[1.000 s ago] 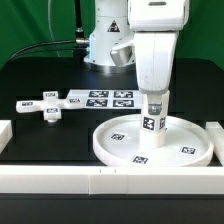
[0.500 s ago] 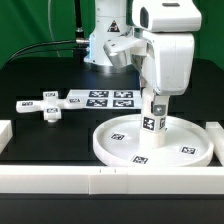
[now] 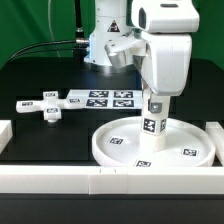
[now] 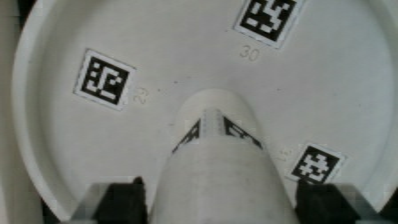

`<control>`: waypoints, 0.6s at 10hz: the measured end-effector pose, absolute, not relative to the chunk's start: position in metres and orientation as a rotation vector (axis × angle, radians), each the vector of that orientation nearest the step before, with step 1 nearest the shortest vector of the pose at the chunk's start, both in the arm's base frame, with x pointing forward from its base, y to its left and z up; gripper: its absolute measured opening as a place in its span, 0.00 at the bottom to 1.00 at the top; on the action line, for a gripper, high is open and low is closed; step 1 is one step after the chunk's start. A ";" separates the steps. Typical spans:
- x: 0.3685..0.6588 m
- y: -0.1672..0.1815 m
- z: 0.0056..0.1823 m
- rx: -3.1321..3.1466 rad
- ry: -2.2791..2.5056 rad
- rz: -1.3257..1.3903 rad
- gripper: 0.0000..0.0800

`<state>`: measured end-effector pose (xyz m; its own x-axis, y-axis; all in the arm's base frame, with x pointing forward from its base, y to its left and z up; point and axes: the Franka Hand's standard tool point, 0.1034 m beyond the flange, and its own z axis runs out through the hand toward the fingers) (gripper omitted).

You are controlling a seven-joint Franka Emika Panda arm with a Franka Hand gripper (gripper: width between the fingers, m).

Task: Assemble round table

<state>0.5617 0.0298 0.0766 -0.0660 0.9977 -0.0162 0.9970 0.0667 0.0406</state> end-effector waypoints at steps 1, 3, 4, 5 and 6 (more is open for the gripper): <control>0.561 0.030 0.076 2.166 2.221 0.029 0.51; 0.561 0.029 0.076 2.177 2.211 0.029 0.51; 0.561 0.029 0.076 2.289 2.099 0.031 0.51; 0.559 0.028 0.075 2.450 1.919 0.023 0.51; 0.559 0.029 0.075 2.575 1.756 0.019 0.51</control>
Offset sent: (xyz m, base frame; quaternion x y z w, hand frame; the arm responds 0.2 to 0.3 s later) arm 0.0000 0.0000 0.0000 0.0000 0.0000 0.1296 0.9916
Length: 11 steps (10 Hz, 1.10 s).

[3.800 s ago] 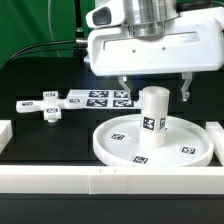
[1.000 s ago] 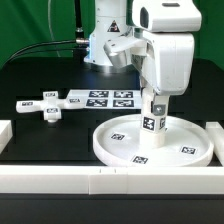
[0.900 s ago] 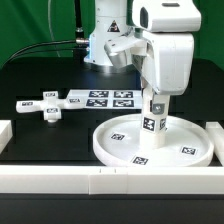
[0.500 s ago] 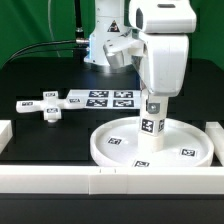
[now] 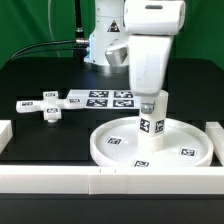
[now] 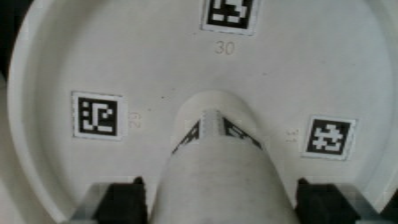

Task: Assemble round table

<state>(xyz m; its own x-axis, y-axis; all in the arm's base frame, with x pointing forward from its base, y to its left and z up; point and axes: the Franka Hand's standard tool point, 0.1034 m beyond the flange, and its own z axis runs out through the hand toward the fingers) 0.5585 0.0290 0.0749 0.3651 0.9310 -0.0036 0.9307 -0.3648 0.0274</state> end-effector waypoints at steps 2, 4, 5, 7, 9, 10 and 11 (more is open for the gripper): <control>0.557 0.029 0.074 2.755 1.483 0.007 0.51; 0.559 0.029 0.074 2.803 1.392 0.054 0.51; 0.559 0.030 0.074 2.851 1.295 0.057 0.51; 0.559 0.030 0.074 2.929 1.114 0.058 0.51; 0.558 0.030 0.073 3.055 0.793 0.070 0.51; 0.557 0.031 0.073 3.120 0.569 0.072 0.51; 0.556 0.034 0.073 3.167 0.330 0.072 0.51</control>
Offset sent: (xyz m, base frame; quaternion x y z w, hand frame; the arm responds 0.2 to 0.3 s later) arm 0.0000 0.0102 -0.0004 -0.0056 0.0732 0.1251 0.9894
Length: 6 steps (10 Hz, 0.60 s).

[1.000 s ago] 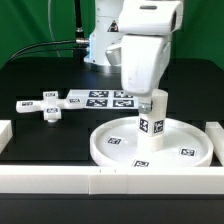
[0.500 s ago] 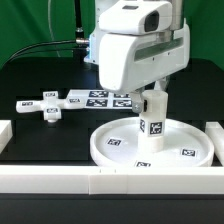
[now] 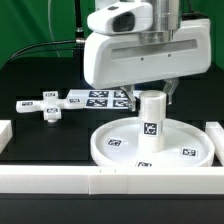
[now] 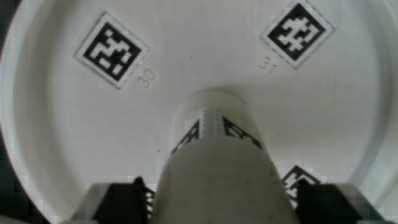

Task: Assemble round table

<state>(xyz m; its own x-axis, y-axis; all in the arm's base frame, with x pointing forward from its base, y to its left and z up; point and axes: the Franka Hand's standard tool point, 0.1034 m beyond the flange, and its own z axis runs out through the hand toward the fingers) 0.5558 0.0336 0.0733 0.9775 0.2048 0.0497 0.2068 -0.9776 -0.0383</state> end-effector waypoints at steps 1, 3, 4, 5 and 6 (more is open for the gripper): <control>0.555 0.036 0.073 -3.090 -0.183 -0.062 0.51; 0.553 0.040 0.072 -3.075 0.271 -0.050 0.51; 0.554 0.040 0.072 -3.075 0.310 -0.067 0.51; 0.554 0.040 0.072 -3.058 0.400 -0.064 0.51; 0.554 0.041 0.072 -3.033 0.521 -0.059 0.51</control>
Offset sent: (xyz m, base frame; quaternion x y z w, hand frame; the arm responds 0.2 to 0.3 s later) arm -0.0033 0.0050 -0.0016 -0.0443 0.0308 0.1546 0.9865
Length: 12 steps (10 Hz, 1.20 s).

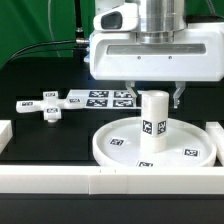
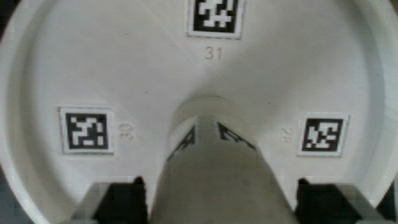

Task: Assemble round table

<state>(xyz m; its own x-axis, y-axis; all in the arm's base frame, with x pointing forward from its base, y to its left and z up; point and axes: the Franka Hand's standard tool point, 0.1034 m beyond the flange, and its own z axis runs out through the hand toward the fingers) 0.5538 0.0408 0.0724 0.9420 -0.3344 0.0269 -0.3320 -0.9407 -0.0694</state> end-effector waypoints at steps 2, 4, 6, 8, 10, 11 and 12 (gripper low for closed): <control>0.554 0.041 0.073 -2.996 0.665 -0.053 0.51; 0.555 0.042 0.073 -2.849 1.036 -0.039 0.51; 0.553 0.044 0.073 -2.703 1.296 -0.011 0.51; 0.553 0.049 0.073 -2.475 1.631 0.038 0.51; 0.556 0.052 0.074 -2.255 1.917 0.070 0.51; 0.556 0.052 0.074 -2.242 1.935 0.072 0.51; 0.557 0.052 0.074 -2.243 1.934 0.072 0.51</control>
Offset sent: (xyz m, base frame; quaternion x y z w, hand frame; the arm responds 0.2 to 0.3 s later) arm -0.0087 -0.0101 -0.0022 0.0253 -0.0129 0.3222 0.9463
